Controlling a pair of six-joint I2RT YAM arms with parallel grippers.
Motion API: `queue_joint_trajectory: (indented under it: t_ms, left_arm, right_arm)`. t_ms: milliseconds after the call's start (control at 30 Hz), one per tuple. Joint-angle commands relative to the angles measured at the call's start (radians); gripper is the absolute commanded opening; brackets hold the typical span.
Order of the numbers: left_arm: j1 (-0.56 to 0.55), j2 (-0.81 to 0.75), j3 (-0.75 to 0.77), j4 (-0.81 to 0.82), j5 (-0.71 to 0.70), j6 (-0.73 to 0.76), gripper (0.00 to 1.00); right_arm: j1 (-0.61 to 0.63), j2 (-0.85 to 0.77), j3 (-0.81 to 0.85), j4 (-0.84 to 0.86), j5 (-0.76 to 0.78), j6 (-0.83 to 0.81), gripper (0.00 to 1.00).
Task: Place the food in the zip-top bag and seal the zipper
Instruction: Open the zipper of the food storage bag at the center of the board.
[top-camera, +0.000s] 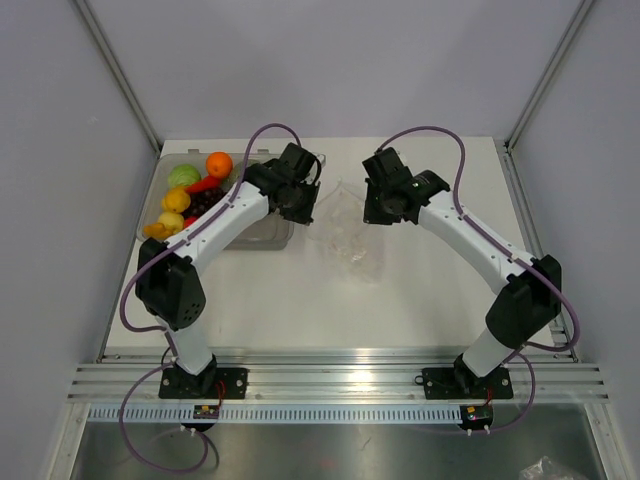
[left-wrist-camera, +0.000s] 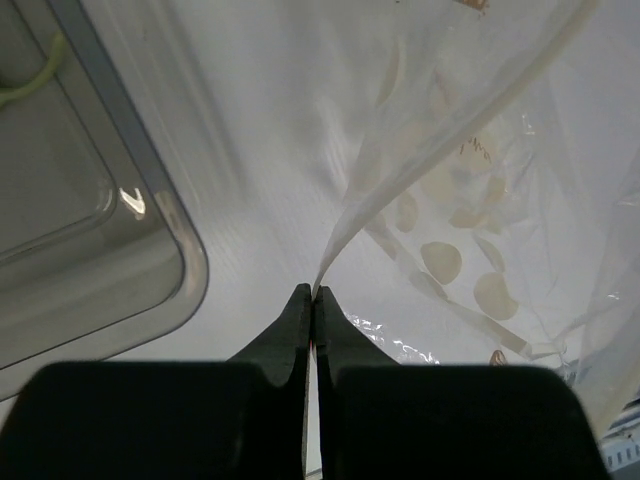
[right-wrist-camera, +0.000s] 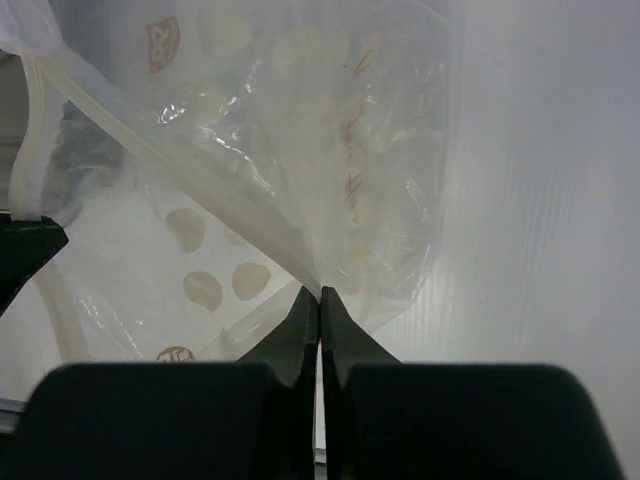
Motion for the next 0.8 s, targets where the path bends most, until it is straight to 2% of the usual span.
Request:
queue_joint_trajectory:
  t_ms: [0,200,400,500,567,700,733,767]
  left_arm:
    - [0.035,-0.044,0.023,-0.005,-0.027,0.080,0.00]
    - [0.061,0.000,0.014,-0.023,-0.091,0.105,0.00]
    - [0.066,0.020,0.026,0.026,-0.022,0.089,0.02]
    - [0.072,0.023,0.053,0.030,0.011,0.075,0.19]
    - [0.089,0.029,0.073,0.021,0.039,0.074,0.24]
    - [0.105,0.030,0.104,0.020,0.099,0.078,0.49]
    - [0.107,0.031,0.109,0.020,0.102,0.078,0.50]
    - [0.110,0.034,0.113,0.020,0.116,0.078,0.56]
  right_arm:
    - [0.005,0.010,0.091,0.032,-0.029,0.022,0.00]
    - [0.003,0.008,0.151,-0.039,0.000,0.010,0.00]
    - [0.005,0.017,0.180,-0.042,-0.048,0.016,0.00]
    - [0.005,0.039,0.199,-0.065,-0.035,0.022,0.00]
    - [0.003,0.047,0.202,-0.077,-0.025,0.031,0.00]
    - [0.005,0.068,0.226,-0.099,-0.011,0.034,0.00]
    - [0.005,0.073,0.234,-0.111,-0.012,0.034,0.00]
    - [0.005,0.080,0.248,-0.119,-0.008,0.034,0.00]
